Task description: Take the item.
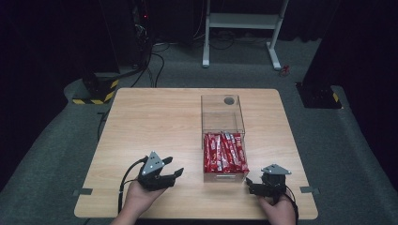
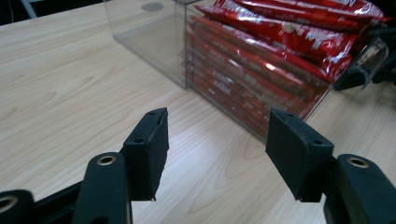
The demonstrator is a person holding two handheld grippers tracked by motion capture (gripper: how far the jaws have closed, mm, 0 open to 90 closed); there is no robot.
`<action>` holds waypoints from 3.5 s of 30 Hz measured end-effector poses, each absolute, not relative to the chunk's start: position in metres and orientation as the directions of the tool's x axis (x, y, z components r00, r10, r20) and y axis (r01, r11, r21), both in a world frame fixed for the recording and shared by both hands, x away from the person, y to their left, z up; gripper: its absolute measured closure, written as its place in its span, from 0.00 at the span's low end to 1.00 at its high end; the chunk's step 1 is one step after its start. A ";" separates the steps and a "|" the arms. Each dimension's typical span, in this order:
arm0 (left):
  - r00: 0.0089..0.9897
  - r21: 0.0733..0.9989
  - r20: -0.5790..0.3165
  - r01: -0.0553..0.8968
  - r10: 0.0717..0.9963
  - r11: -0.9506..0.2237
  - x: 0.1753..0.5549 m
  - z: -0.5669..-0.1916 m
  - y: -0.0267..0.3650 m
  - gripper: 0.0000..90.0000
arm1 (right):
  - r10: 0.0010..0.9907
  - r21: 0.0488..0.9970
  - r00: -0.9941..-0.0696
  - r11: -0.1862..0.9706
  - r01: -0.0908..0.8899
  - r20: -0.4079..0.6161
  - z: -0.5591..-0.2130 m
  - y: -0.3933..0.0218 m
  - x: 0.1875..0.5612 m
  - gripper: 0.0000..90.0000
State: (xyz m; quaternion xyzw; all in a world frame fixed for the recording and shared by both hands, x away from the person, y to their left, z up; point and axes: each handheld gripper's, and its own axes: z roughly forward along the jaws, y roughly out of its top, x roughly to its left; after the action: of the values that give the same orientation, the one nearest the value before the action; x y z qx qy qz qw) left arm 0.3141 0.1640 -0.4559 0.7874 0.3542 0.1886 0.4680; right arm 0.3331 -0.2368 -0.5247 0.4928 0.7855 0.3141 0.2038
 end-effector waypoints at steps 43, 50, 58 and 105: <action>0.775 0.884 -0.081 0.347 0.626 -0.314 0.344 -0.434 0.081 0.51 | 0.900 0.694 -0.436 0.319 0.645 -0.008 -0.525 -0.236 0.333 0.09; 0.773 0.873 -0.088 0.364 0.629 -0.325 0.351 -0.436 0.072 0.54 | 0.899 0.694 -0.438 0.320 0.645 -0.008 -0.525 -0.236 0.333 0.09; 0.761 0.855 -0.064 0.376 0.646 -0.358 0.358 -0.440 0.063 0.61 | 0.897 0.695 -0.442 0.326 0.641 -0.012 -0.525 -0.237 0.333 0.09; 0.745 0.876 -0.128 0.394 0.655 -0.277 0.339 -0.452 0.071 1.00 | 0.896 0.696 -0.445 0.324 0.641 -0.008 -0.525 -0.236 0.332 0.10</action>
State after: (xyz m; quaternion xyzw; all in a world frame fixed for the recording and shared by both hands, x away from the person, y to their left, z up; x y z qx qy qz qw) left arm 0.3395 0.0712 -0.4516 0.7883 0.3325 0.1299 0.5011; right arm 0.3321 -0.2361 -0.5246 0.4871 0.7885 0.3171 0.2012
